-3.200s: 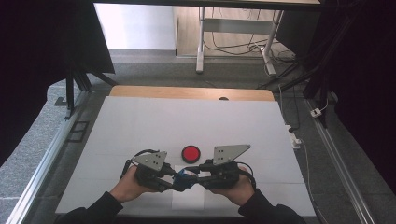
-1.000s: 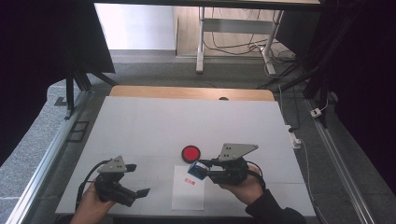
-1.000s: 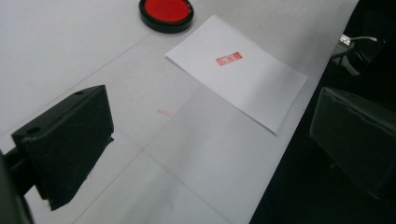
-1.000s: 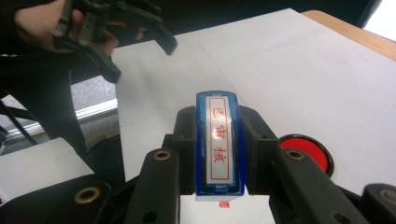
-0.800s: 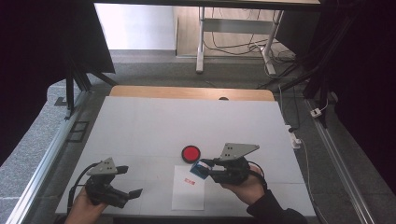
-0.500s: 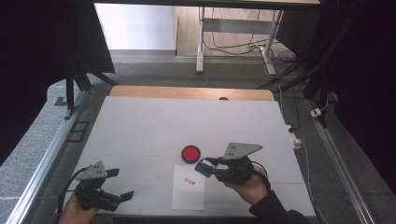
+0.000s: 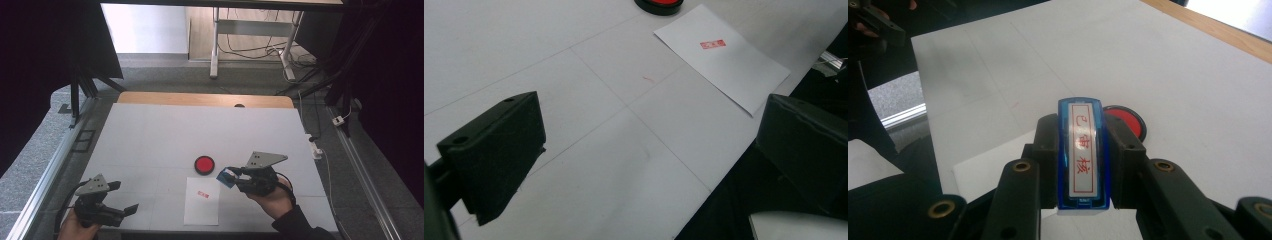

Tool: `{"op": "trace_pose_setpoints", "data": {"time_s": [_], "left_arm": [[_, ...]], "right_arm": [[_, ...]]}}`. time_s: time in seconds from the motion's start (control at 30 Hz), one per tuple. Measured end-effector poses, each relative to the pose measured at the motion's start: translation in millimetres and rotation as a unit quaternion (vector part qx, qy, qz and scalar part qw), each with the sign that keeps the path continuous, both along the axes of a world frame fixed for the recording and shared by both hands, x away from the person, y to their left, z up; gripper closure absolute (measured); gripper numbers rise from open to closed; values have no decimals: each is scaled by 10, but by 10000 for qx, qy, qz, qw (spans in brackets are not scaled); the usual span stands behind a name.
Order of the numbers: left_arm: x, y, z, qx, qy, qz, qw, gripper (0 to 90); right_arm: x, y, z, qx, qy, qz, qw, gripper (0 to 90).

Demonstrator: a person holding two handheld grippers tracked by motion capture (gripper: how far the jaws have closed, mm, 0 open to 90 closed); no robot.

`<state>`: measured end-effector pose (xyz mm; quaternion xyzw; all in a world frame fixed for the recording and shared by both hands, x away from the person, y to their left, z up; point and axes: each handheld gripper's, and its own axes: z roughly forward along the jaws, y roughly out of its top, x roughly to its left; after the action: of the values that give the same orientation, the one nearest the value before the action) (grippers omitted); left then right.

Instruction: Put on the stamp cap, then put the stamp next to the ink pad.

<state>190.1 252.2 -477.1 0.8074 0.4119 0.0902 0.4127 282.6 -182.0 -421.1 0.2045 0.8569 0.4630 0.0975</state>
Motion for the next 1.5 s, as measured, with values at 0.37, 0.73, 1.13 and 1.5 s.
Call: {"op": "trace_pose_setpoints", "data": {"time_s": [0.37,0.73,1.13,1.5], "left_arm": [[-2,6,-1,99,45,29,9999,0],[0,1,-1,121,49,23,9999,0],[5,6,-4,85,74,14,9999,0],[9,-3,-5,122,93,-7,9999,4]], "right_arm": [[49,-160,-28,-133,14,-321,9994,708],[126,-334,-113,-389,-64,-711,9967,708],[241,-463,-227,-721,-104,-1048,9918,708],[393,-599,-323,-826,-39,-1441,9861,708]]}}
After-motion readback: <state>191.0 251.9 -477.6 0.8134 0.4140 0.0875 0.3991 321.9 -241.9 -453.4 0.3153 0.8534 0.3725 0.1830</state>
